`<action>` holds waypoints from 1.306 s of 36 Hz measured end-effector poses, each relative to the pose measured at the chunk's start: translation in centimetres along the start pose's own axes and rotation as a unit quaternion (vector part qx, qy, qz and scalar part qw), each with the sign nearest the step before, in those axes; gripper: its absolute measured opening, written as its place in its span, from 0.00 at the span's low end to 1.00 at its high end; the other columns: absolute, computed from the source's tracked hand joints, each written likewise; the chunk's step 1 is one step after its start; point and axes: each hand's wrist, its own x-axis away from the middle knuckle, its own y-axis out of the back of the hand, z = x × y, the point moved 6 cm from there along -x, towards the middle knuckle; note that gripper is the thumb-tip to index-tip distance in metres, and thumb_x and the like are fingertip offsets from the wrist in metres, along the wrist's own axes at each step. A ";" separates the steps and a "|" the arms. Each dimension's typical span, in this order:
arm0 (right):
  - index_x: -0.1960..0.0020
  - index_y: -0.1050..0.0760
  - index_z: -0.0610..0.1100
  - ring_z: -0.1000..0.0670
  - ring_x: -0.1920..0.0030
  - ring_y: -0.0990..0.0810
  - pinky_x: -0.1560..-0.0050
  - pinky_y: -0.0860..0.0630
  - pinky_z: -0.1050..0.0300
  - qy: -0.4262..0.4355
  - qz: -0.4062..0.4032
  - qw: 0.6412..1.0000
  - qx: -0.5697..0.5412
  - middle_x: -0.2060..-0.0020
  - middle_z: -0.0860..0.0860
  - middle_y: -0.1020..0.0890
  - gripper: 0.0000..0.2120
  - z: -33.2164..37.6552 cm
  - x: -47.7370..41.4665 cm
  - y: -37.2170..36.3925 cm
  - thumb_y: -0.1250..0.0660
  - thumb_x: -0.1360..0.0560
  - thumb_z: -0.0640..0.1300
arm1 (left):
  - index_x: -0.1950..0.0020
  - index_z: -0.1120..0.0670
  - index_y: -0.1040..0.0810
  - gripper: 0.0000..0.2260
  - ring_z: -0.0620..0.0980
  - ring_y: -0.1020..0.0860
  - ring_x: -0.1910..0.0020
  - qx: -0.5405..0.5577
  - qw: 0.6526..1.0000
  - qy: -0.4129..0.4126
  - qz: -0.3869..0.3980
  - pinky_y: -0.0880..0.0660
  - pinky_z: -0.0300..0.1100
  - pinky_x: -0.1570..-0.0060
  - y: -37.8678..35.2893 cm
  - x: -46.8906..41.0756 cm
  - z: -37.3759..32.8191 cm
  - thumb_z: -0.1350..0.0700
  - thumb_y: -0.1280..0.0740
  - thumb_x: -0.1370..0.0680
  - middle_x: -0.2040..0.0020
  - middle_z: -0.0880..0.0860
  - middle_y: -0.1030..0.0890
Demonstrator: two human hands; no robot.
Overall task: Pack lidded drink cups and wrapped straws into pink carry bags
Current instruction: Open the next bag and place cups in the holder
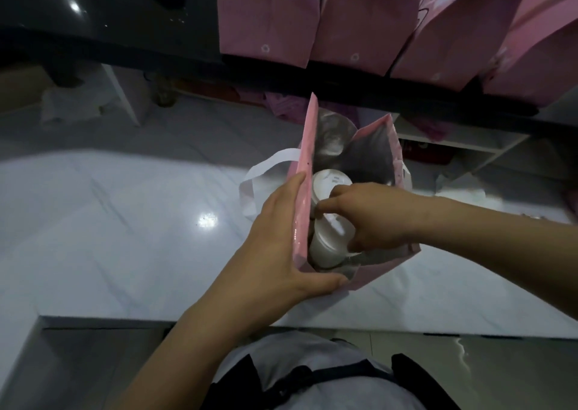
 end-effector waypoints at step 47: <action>0.24 0.45 0.67 0.61 0.22 0.55 0.24 0.43 0.42 -0.417 -0.411 0.709 -0.393 0.22 0.65 0.51 0.35 -3.7 27.8 -13.6 0.37 0.28 0.65 | 0.22 0.33 0.46 0.38 0.39 0.60 0.21 -0.218 0.937 -0.273 0.026 0.57 0.42 0.28 -9.2 -0.8 -15.9 0.33 0.33 0.29 0.20 0.37 0.55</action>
